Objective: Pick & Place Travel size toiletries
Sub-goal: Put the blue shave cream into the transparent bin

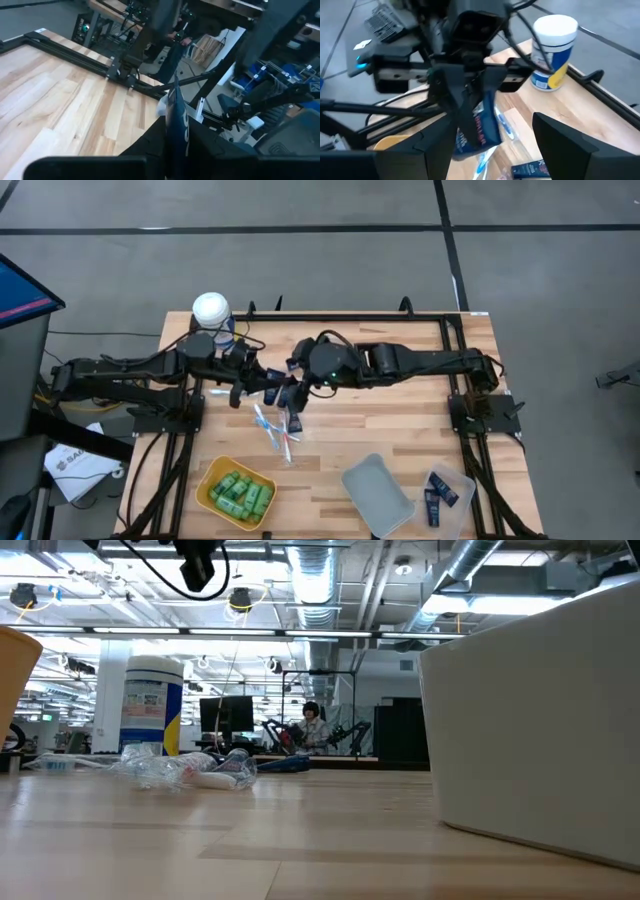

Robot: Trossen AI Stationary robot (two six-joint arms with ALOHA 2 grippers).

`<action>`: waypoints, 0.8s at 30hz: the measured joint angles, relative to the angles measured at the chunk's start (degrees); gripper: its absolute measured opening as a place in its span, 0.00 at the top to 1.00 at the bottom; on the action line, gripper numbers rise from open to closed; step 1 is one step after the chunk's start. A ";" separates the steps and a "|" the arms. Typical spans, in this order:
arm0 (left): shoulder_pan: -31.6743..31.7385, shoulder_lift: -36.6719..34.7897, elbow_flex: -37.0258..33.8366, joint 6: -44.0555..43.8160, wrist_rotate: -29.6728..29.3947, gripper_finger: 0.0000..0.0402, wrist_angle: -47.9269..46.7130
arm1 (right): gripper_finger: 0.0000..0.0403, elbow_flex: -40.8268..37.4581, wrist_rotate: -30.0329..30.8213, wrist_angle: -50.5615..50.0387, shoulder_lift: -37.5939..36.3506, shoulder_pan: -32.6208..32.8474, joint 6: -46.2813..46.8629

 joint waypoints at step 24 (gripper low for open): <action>-0.66 1.92 0.00 0.04 3.15 0.89 10.76 | 0.45 -0.04 -3.06 5.84 0.00 -1.10 -4.67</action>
